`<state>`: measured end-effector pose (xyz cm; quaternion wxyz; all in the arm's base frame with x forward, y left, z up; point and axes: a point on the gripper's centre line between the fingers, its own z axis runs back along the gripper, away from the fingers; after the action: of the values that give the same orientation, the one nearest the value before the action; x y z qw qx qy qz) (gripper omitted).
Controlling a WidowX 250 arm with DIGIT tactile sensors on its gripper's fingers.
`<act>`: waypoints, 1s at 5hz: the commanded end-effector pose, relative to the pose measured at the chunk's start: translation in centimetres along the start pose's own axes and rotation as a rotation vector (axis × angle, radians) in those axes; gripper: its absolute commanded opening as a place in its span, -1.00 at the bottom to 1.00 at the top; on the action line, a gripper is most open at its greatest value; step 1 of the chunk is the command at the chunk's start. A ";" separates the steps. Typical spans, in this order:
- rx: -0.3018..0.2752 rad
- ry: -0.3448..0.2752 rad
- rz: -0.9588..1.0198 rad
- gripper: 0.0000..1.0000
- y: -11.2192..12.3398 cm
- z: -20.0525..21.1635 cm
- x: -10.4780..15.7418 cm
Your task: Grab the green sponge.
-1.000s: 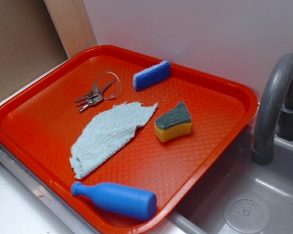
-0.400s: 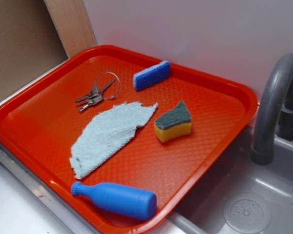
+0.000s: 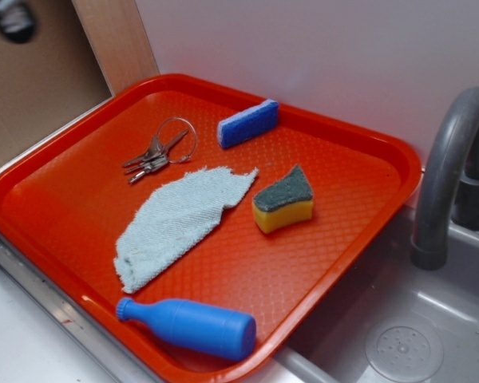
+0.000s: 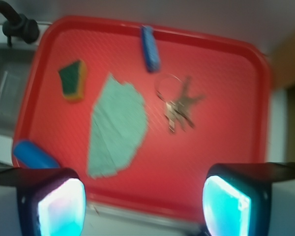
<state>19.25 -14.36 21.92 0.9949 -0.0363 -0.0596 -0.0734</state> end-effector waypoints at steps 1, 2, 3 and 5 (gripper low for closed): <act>-0.117 -0.050 -0.020 1.00 -4.4 -2.4 5.1; -0.130 -0.022 -0.067 1.00 -7.4 -5.2 6.5; -0.133 0.070 -0.085 1.00 -9.3 -9.0 7.6; -0.080 0.196 -0.150 1.00 -11.6 -14.2 8.0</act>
<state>27.11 -26.91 6.96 0.9861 -0.0407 0.0718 -0.1441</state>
